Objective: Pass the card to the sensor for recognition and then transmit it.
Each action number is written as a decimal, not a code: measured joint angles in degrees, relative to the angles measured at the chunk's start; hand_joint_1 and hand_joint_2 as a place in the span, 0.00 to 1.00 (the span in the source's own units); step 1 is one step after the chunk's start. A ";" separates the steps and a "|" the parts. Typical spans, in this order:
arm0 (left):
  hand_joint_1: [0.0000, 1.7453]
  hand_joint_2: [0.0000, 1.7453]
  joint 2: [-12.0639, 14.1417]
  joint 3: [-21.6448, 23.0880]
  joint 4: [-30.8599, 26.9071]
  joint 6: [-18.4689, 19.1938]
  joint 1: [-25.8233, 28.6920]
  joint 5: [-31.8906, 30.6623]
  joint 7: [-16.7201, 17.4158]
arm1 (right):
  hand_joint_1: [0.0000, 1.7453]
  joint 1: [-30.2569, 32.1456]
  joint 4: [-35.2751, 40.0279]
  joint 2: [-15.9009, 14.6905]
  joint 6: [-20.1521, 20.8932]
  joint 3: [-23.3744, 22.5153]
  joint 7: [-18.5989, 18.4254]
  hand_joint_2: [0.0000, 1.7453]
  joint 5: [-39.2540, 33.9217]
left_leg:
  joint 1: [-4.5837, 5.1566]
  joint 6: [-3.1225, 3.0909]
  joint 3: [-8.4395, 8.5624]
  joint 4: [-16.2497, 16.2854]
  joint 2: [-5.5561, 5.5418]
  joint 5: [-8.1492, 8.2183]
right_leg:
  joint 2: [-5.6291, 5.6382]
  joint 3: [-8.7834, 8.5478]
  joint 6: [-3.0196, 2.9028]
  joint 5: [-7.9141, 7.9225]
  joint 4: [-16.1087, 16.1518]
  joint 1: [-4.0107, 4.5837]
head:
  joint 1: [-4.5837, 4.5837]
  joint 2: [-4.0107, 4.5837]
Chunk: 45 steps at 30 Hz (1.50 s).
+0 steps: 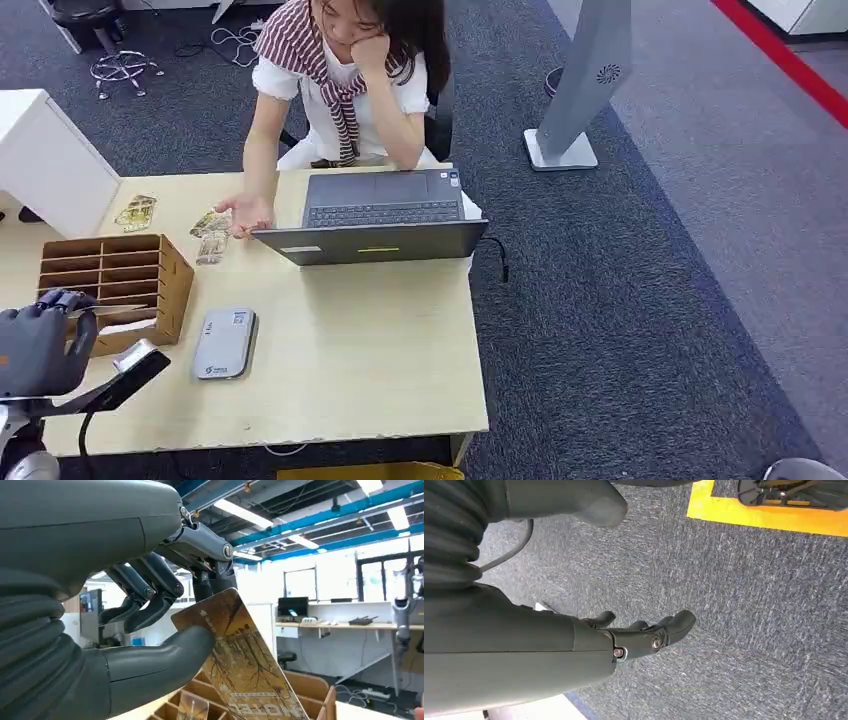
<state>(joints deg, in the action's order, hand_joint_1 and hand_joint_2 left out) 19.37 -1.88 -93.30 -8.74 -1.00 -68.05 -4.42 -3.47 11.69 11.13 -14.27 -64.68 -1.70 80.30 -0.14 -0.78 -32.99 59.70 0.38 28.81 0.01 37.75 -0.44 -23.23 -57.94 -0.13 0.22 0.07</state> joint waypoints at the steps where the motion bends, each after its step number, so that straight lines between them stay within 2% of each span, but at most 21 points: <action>1: 1.00 1.00 0.43 0.04 -1.10 0.66 0.63 0.57 -0.04 | 0.00 0.00 0.00 0.00 -0.02 -0.13 0.00 1.00 -0.06 | 0.00 0.00 0.00 0.00 0.01 0.00 | 0.01 0.00 -0.01 0.01 0.00 0.00 | -0.04 0.00; 6: 1.00 1.00 2.25 0.52 -5.82 2.03 1.64 1.43 0.11 | 0.00 0.03 0.00 0.00 0.07 -0.66 0.00 1.00 0.48 | 0.03 0.03 0.04 0.00 -0.03 -0.03 | -0.06 0.01 -0.01 0.01 0.00 0.03 | -0.02 0.00; 8: 1.00 1.00 2.34 1.03 -5.91 1.90 0.04 -0.42 1.05 | 0.00 -0.05 0.00 0.00 0.20 -0.63 0.00 1.00 1.38 | 0.04 0.04 0.04 0.01 -0.05 -0.07 | -0.08 0.02 -0.02 0.04 0.00 0.03 | -0.04 0.00; 10: 1.00 1.00 2.21 2.18 -5.07 1.40 -3.80 -3.57 2.25 | 0.00 -0.13 0.00 0.00 0.59 -0.50 0.02 1.00 2.80 | 0.03 0.03 -0.04 0.02 -0.13 -0.17 | -0.19 0.03 -0.01 0.12 0.00 0.10 | -0.02 0.00; 15: 1.00 1.00 1.31 5.07 2.23 -0.14 -15.39 -8.52 3.67 | 0.00 -0.56 0.00 0.00 0.68 0.68 0.55 1.00 4.44 | 0.04 0.07 -0.08 0.03 -0.03 -0.31 | -0.24 0.07 -0.17 0.36 0.02 0.08 | -0.04 0.00; 19: 1.00 1.00 -0.62 8.24 11.34 -0.40 -25.53 -12.30 4.94 | 0.00 -0.74 -0.02 0.00 0.52 1.58 1.22 1.00 4.83 | 0.07 0.05 -0.26 0.07 -0.19 -0.53 | -0.28 0.23 -0.04 0.52 0.03 0.09 | -0.04 0.00; 23: 1.00 1.00 -2.74 10.89 18.68 -0.44 -31.96 -13.68 5.44 | 0.00 -0.99 -0.02 0.00 0.37 2.03 1.20 1.00 5.18 | 0.06 0.06 -0.25 0.07 -0.03 -0.53 | -0.20 0.26 -0.16 0.64 0.02 0.07 | -0.07 0.02; 27: 1.00 1.00 -3.98 12.11 22.24 -0.70 -34.64 -13.83 5.55 | 0.00 -0.98 -0.07 0.00 0.22 2.14 1.20 1.00 5.16 | 0.06 0.08 -0.26 0.07 0.02 -0.54 | -0.09 0.31 -0.17 0.65 0.02 0.07 | -0.04 0.00; 36: 1.00 1.00 -5.97 13.07 26.39 0.08 -37.86 -14.18 6.43 | 0.00 -0.98 -0.13 0.00 0.15 2.14 1.16 1.00 5.16 | 0.06 0.09 -0.39 0.06 0.02 -0.55 | -0.07 0.45 -0.18 0.65 0.02 0.07 | -0.09 0.00; 43: 1.00 1.00 -6.65 13.20 29.06 0.26 -38.83 -13.96 9.22 | 0.00 -0.97 -0.15 0.00 0.13 2.16 1.20 1.00 5.25 | 0.06 0.11 -0.39 0.06 0.01 -0.56 | -0.07 0.45 -0.18 0.65 0.02 0.07 | -0.09 0.00; 44: 0.00 1.00 -6.71 13.20 29.30 0.24 -38.83 -13.96 9.29 | 0.00 -0.97 -0.15 0.00 0.13 2.16 1.20 1.00 5.25 | 0.06 0.12 -0.39 0.06 0.01 -0.56 | -0.06 0.45 -0.18 0.65 0.01 0.07 | -0.07 0.00; 45: 0.00 1.00 -6.75 13.20 29.54 0.24 -38.83 -13.96 9.38 | 0.00 -0.97 -0.15 0.00 0.11 2.16 1.20 1.00 5.25 | 0.06 0.12 -0.39 0.06 0.01 -0.56 | -0.07 0.45 -0.18 0.65 0.01 0.07 | -0.09 0.00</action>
<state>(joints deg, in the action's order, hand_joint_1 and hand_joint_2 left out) 12.61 11.32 -63.76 -8.50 -39.83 -82.01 4.96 -4.44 11.54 11.13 -14.16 -62.51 -0.50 85.55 -0.09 -0.66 -33.38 59.76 0.39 28.24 -0.05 38.20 -0.62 -22.58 -57.93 -0.06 0.13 0.07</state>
